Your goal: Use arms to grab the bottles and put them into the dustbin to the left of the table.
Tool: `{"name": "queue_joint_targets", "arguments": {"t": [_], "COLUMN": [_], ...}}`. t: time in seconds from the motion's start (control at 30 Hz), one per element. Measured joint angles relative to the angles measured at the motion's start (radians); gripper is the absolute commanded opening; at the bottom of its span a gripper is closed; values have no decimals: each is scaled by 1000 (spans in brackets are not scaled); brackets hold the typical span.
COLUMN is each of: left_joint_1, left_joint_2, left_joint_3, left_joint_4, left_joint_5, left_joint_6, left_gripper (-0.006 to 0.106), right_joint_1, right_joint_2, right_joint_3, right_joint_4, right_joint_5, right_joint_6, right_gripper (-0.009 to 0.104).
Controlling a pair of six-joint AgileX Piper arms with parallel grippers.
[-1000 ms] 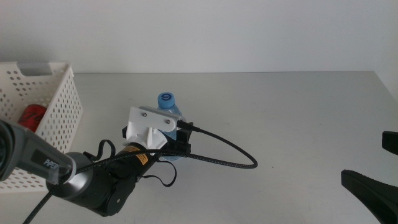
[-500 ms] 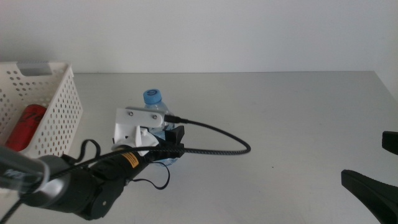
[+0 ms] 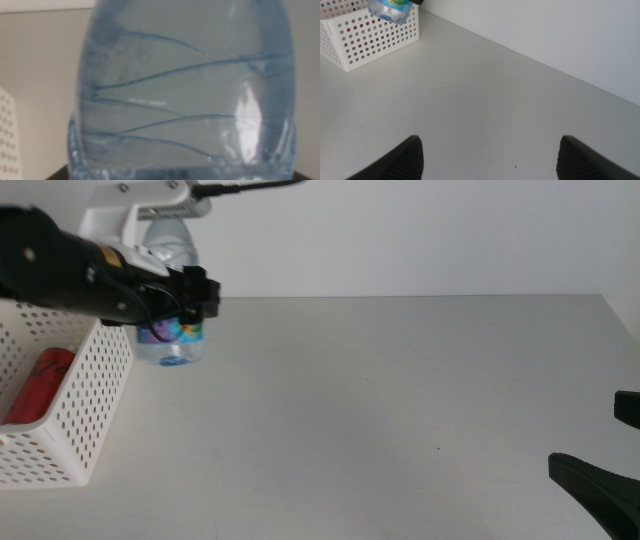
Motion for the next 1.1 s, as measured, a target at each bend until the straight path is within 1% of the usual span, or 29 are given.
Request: {"name": "queue_joint_targets", "arguments": {"t": [0.17,0.33,0.5,0.8,0.9,1.0,1.1], "left_joint_1": [163,337,441,467,467,467,467], "left_joint_2": [34,107,195,366,410,442,462], "left_joint_3": [-250,-430,-463,-463,-463,-464,-464], "left_joint_4": [15,36,61,163,174,175,172], "left_joint_5": [414,657,698,671,642,636,635], "left_joint_6": [84,142,151,153,172,187,198], "left_gripper": [-2,-2,-2,0,5,16,34], "right_joint_1": [0,0,0,0,0,0,0], "right_joint_2": [0,0,0,0,0,0,0], "right_joint_3": [0,0,0,0,0,0,0], "right_joint_4": [0,0,0,0,0,0,0], "right_joint_5": [0,0,0,0,0,0,0], "right_joint_6": [0,0,0,0,0,0,0], "right_gripper": [68,68,68,68,68,68,68]}}
